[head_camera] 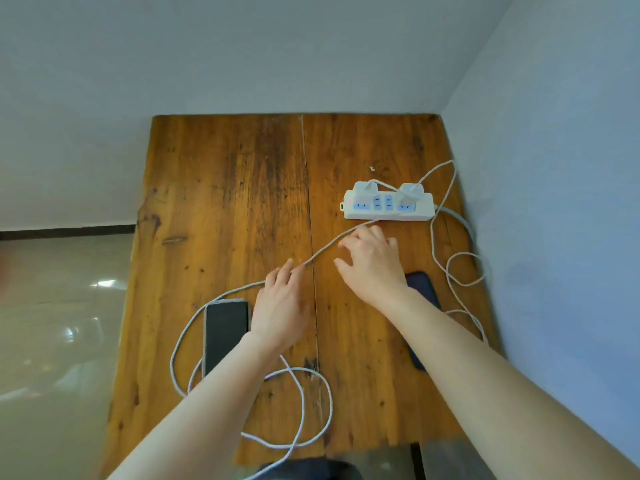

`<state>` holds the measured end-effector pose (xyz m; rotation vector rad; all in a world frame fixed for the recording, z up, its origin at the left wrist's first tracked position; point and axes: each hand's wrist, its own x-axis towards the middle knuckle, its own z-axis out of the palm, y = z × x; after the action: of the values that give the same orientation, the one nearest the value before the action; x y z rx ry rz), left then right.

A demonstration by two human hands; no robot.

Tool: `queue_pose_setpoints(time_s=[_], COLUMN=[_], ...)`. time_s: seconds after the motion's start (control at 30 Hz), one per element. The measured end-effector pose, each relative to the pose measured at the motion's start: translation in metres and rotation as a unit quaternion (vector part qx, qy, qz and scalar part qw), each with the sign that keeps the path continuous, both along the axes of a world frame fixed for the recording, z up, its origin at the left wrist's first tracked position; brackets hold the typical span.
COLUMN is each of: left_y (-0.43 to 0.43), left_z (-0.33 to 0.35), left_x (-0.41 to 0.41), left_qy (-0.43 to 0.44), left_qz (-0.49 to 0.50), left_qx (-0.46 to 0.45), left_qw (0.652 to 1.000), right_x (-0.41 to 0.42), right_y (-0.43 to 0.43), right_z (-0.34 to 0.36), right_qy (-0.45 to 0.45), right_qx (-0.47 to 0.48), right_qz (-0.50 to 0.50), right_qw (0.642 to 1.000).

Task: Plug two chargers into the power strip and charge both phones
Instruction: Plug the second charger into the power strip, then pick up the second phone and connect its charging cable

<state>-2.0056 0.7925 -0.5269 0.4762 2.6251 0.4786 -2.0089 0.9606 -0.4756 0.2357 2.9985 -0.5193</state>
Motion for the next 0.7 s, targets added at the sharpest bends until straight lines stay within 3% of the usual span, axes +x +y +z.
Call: queue_pose_setpoints(time_s=[0.23,0.43,0.7], left_y=[-0.067,-0.125,-0.169], left_z=[0.011,0.006,-0.011], left_x=[0.096,0.151,0.147], left_qy=[0.03,0.027,-0.022], left_qz=[0.135,0.207,0.285], left_qx=[0.033,0.028,0.058], left_qw=[0.99,0.978,0.957], right_x=[0.126,0.185,0.225], right_y=[-0.056,-0.099,-0.169], right_z=[-0.025,-0.032,-0.048], right_qy=[-0.091,-0.142,-0.153], right_qx=[-0.053,-0.076,-0.063], right_qz=[0.019,0.041,0.2], right_qw=[0.994,0.986,0.966])
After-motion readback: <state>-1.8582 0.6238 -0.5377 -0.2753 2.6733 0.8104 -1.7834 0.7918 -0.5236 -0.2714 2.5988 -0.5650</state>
